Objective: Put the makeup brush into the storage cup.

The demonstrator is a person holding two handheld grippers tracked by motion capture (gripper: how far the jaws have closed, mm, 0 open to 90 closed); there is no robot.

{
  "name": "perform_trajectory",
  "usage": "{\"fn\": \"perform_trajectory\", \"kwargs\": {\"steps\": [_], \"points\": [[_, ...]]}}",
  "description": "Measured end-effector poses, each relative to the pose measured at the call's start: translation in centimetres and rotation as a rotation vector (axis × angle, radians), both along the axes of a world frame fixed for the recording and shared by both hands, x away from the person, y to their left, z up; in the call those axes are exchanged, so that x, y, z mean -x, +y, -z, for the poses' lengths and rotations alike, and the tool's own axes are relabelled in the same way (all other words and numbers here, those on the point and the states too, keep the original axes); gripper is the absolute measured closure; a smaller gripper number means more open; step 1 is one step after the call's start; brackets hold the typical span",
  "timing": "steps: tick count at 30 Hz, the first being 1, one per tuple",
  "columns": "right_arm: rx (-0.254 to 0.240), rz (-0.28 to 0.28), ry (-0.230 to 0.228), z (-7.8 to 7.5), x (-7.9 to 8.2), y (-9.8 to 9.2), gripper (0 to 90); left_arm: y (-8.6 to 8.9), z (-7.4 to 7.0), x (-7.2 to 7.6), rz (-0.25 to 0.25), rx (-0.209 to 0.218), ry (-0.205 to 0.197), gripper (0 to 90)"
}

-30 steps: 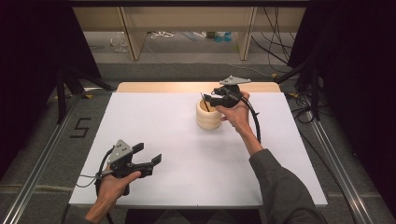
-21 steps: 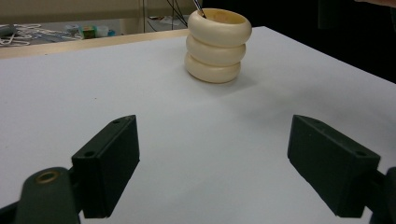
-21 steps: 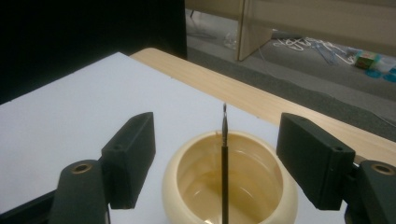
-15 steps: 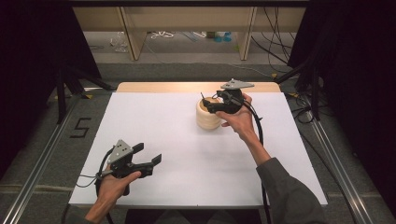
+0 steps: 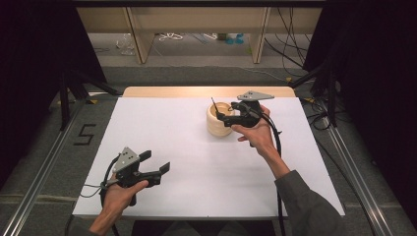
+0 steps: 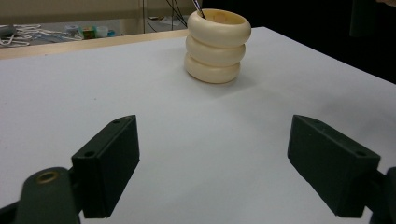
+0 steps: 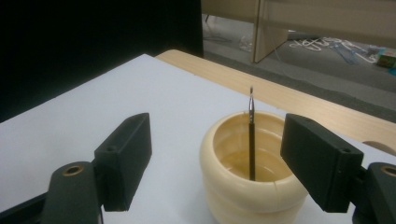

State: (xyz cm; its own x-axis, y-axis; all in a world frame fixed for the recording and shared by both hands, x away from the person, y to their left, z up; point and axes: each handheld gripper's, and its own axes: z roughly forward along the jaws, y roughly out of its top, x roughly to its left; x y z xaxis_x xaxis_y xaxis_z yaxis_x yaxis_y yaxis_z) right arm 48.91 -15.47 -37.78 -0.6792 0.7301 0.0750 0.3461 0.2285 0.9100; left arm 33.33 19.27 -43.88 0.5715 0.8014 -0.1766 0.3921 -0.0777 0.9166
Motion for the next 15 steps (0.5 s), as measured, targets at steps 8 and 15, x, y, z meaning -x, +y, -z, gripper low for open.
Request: {"fn": "perform_trajectory", "kwargs": {"steps": [8, 15], "points": [[-0.021, -0.014, 0.009, 0.2, 1.0, 0.1, 22.4, 0.0, 0.0, 0.0, 0.0, 0.01, 0.002, 16.1], [-0.029, -0.004, 0.005, 0.5, 2.0, 0.0, 19.0, 0.2, -0.1, -0.1, -0.007, -0.019, -0.025, 16.1]]}}
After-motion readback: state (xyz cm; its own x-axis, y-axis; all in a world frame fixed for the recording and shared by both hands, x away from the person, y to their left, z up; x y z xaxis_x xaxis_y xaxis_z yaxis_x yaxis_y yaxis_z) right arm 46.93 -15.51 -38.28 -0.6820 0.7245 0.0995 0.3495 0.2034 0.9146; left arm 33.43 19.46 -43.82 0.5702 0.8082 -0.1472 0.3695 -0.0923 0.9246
